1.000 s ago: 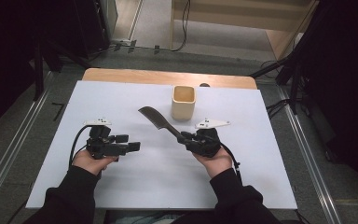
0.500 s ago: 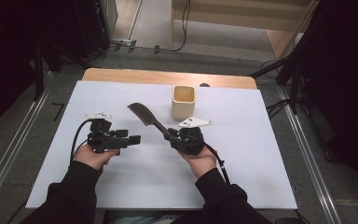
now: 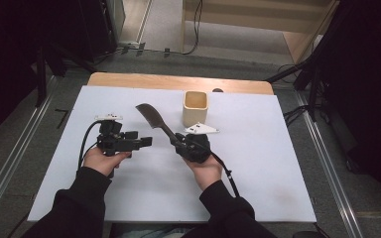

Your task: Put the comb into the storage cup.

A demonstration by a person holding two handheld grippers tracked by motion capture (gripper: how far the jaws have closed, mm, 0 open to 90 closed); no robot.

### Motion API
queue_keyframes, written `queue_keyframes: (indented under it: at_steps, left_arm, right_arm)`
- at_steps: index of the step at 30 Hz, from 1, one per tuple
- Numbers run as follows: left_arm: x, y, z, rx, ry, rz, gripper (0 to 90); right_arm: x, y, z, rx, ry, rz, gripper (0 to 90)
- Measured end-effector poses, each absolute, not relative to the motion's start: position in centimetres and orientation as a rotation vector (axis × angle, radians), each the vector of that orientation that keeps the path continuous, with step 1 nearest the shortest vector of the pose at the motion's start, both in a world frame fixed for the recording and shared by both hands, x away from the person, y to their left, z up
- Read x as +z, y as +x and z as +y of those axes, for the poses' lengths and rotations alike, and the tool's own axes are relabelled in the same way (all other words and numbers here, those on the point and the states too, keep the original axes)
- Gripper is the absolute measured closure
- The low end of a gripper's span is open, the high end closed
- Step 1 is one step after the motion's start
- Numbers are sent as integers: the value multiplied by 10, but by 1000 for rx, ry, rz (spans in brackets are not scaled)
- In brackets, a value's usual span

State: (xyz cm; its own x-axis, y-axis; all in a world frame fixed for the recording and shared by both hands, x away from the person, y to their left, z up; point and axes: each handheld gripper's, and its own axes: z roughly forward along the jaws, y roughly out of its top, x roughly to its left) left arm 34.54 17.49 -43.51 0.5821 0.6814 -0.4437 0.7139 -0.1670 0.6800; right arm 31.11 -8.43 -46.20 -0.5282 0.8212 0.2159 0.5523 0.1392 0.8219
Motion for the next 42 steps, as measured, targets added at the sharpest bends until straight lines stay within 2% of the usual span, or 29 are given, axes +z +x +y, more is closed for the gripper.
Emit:
queue_keyframes:
  at_steps: [17, 42]
  left_arm:
    - [-433, 362, 157, 42, 1865, 1148, 242]
    - [-434, 381, 139, 28, 1784, 1236, 242]
  right_arm:
    - [-468, 314, -66, 1316, 1323, 2032, 702]
    - [-466, 314, -58, 1368, 1352, 1960, 702]
